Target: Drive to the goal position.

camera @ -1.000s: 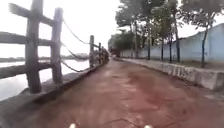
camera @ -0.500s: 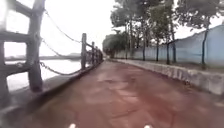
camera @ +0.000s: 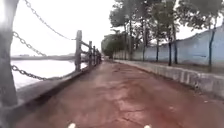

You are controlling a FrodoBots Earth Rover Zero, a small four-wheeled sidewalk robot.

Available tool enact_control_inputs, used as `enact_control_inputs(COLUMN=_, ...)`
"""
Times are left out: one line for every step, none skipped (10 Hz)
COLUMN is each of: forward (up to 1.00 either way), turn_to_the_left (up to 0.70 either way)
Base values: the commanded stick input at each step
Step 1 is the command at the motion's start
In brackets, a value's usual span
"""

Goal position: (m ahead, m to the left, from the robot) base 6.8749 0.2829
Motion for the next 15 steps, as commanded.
enact_control_inputs(forward=0.85, turn_to_the_left=0.03)
enact_control_inputs(forward=0.85, turn_to_the_left=0.03)
enact_control_inputs(forward=0.85, turn_to_the_left=0.03)
enact_control_inputs(forward=0.85, turn_to_the_left=0.03)
enact_control_inputs(forward=0.85, turn_to_the_left=0.03)
enact_control_inputs(forward=0.85, turn_to_the_left=0.03)
enact_control_inputs(forward=0.85, turn_to_the_left=0.03)
enact_control_inputs(forward=0.85, turn_to_the_left=0.03)
enact_control_inputs(forward=0.85, turn_to_the_left=0.03)
enact_control_inputs(forward=0.85, turn_to_the_left=0.03)
enact_control_inputs(forward=0.85, turn_to_the_left=0.03)
enact_control_inputs(forward=0.85, turn_to_the_left=0.03)
enact_control_inputs(forward=0.85, turn_to_the_left=0.03)
enact_control_inputs(forward=0.85, turn_to_the_left=0.03)
enact_control_inputs(forward=0.85, turn_to_the_left=0.03)
